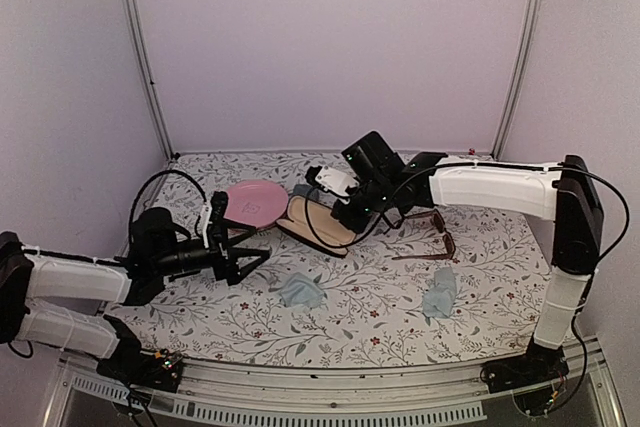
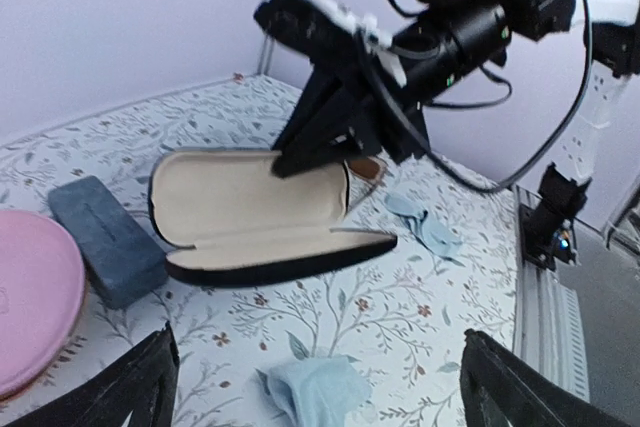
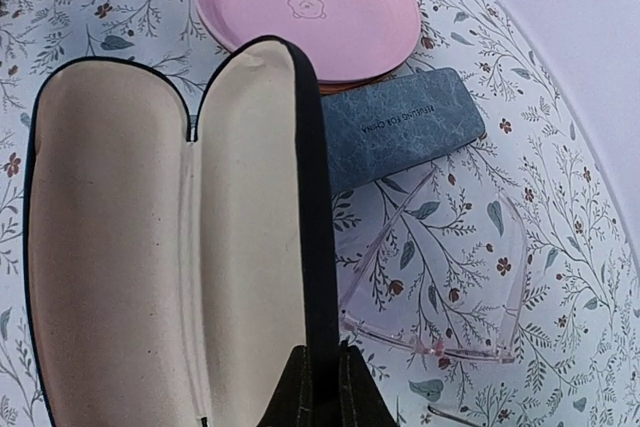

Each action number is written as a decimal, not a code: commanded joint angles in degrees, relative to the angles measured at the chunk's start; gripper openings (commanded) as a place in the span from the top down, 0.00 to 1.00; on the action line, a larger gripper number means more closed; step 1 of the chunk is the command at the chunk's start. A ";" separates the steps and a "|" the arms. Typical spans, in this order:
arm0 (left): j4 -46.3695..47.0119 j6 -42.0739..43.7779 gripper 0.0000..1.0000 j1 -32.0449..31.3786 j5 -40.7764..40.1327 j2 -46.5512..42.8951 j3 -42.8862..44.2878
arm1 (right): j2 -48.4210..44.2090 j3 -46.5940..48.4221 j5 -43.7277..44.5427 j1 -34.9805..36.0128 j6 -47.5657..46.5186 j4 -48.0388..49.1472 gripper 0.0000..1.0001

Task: Organize the sunglasses
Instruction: Place the opened sunglasses case at the center of the board, then pick up the glasses cleaning cloth from the center of the board, then place the glasses cleaning cloth at the center of the board.

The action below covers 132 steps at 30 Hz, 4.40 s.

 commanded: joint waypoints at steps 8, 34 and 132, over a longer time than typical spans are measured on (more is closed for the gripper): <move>-18.35 -1.12 0.01 1.10 -30.14 -23.17 -1.87 | 17.70 12.65 8.48 3.84 -13.71 7.31 1.00; -20.65 -1.82 0.01 1.29 -33.18 -27.88 -3.84 | 27.13 18.14 20.54 7.74 -30.89 19.60 0.85; -5.05 13.09 0.22 -32.05 -36.76 9.71 1.36 | -2.71 -21.41 -42.63 -2.37 37.66 18.03 1.00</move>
